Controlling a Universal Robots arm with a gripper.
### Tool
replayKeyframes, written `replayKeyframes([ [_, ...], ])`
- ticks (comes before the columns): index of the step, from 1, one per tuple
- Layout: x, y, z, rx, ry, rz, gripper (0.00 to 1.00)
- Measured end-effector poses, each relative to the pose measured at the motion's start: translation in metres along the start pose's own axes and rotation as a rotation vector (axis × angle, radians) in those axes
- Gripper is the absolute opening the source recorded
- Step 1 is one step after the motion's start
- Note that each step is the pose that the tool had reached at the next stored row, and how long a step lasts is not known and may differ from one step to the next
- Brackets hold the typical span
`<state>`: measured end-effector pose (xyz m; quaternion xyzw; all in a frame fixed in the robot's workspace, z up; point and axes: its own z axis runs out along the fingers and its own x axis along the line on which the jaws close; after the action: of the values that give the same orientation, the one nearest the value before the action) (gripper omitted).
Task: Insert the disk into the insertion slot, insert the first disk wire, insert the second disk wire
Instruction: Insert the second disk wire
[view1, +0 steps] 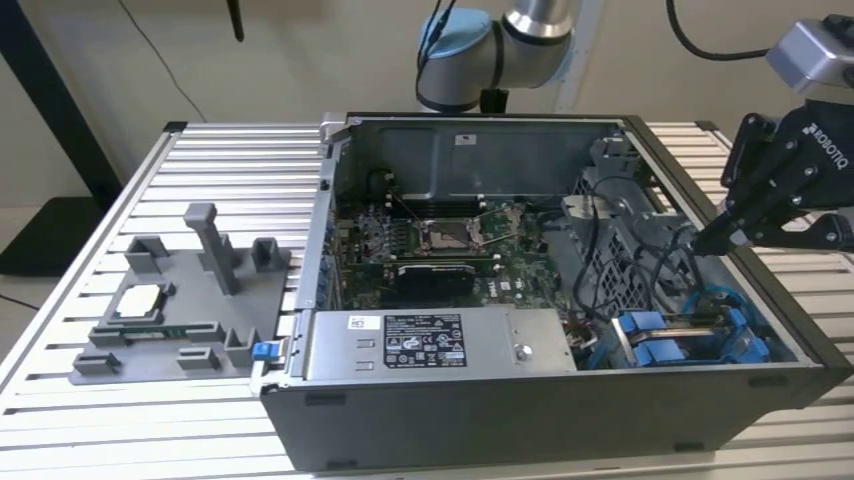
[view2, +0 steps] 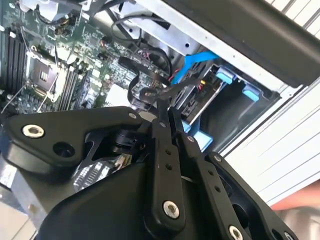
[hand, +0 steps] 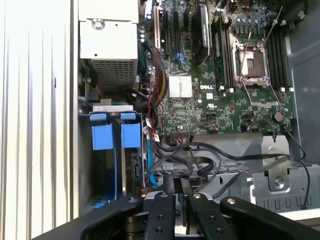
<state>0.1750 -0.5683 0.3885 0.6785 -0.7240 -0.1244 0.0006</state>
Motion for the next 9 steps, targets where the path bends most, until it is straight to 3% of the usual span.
replayKeyframes([
  [4, 0.008, 0.0074, 0.0, 0.0006, -0.0001, 0.0, 0.0],
  [9, 0.0084, 0.0079, 0.0002, 0.0009, 0.0017, 0.0, 0.0],
])
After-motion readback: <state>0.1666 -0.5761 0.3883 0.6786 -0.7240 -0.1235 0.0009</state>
